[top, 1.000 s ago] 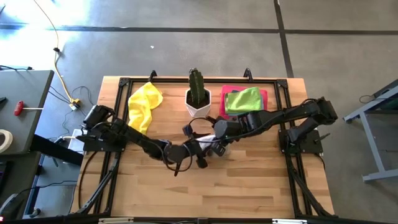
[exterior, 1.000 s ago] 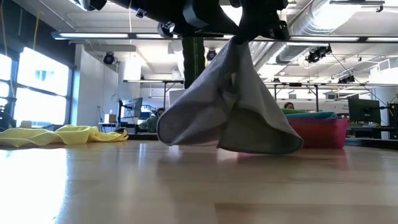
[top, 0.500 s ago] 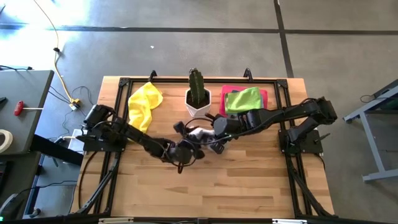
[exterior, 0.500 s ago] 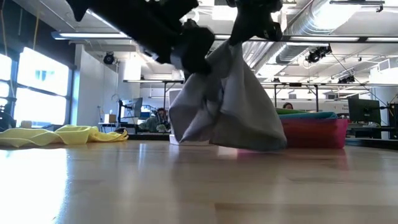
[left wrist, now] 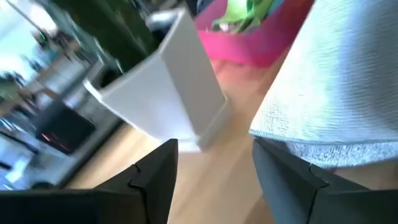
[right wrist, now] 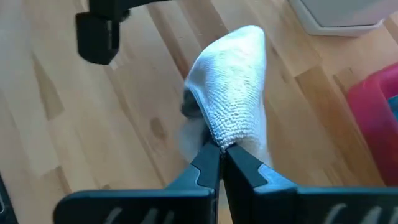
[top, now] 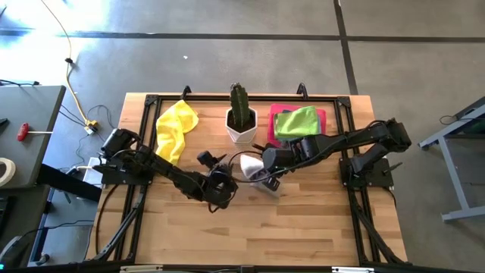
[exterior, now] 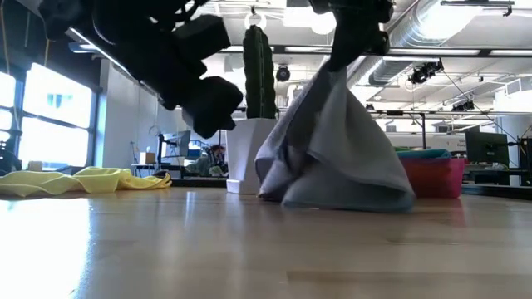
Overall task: Fold microfiber towels
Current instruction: Fold the gray towel
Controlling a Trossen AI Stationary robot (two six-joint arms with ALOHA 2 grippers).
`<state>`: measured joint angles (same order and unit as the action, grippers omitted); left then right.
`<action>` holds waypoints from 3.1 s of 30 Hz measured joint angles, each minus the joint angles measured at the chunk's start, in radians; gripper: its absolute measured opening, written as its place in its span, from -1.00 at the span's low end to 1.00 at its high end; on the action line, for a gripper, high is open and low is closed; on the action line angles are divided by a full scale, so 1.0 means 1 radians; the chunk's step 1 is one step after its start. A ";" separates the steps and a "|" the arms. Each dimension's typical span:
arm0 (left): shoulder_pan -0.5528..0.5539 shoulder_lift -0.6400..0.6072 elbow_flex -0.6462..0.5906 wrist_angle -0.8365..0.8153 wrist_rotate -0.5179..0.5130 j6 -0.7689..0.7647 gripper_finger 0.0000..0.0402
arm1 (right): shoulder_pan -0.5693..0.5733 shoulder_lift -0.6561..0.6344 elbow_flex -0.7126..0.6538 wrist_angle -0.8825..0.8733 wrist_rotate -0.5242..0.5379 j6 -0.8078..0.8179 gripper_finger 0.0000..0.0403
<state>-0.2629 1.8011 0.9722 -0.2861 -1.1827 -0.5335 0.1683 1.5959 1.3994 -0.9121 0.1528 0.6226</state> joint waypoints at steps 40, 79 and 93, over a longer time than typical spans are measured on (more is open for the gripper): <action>0.027 0.000 0.000 0.013 -0.055 0.072 -0.01 | 0.073 0.000 0.000 0.176 0.090 -0.048 -0.98; -0.188 0.000 0.000 0.590 -0.034 0.597 -0.01 | 0.041 0.000 0.000 0.186 0.200 -0.081 -0.98; -0.028 0.000 0.000 0.905 -0.067 0.801 -0.01 | 0.034 0.002 0.000 0.314 0.277 -0.137 -0.98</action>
<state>-0.2906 1.8011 0.9722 0.6193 -1.2494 0.2678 0.2024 1.5982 1.3994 -0.5980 0.4302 0.4852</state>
